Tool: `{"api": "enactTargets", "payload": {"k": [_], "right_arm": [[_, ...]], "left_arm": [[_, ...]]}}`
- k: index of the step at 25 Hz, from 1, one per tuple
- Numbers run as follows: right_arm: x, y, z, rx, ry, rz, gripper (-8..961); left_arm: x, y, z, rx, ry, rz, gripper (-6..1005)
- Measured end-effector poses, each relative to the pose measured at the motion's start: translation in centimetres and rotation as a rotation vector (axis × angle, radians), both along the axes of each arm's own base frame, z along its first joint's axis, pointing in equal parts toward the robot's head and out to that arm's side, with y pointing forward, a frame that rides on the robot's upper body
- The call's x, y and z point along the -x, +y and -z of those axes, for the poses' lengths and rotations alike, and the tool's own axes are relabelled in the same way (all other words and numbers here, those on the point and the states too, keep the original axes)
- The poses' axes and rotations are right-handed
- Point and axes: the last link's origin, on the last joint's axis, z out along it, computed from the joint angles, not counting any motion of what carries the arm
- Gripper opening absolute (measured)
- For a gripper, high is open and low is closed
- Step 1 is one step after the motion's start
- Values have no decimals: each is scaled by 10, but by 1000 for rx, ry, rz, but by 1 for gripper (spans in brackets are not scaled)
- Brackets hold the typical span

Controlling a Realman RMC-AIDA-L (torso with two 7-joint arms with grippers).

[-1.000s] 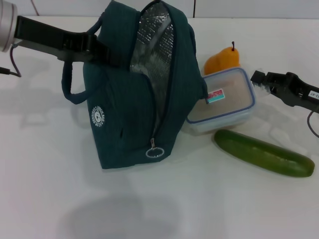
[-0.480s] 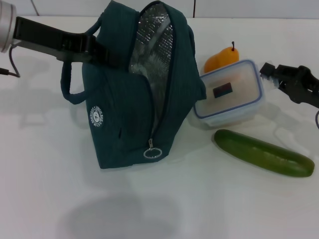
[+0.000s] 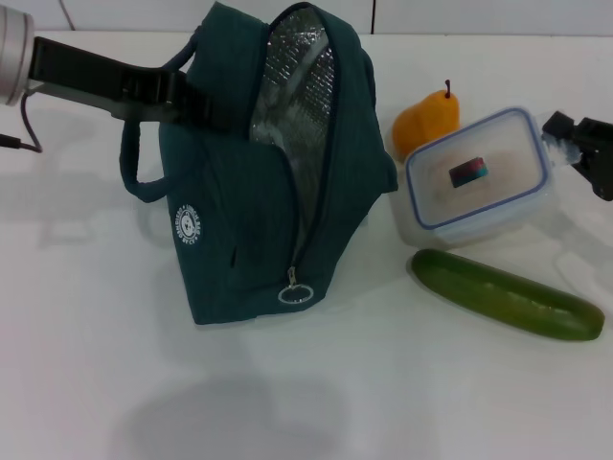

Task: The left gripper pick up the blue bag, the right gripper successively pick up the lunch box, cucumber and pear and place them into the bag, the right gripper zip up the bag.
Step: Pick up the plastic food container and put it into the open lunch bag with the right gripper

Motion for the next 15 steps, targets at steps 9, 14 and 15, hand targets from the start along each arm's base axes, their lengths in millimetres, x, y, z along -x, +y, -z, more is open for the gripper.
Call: {"api": "enactTargets", "payload": {"k": [9, 14, 15], "right_arm": [[-11, -13, -8, -32, 109, 65, 97], [-12, -18, -12, -47, 162, 76, 96], [-12, -18, -12, -50, 174, 77, 96]], "left_arm": [[-1, 0, 1, 2, -26, 17, 46], [-1, -1, 2, 6, -27, 20, 46], [0, -1, 3, 7, -27, 21, 46]]}}
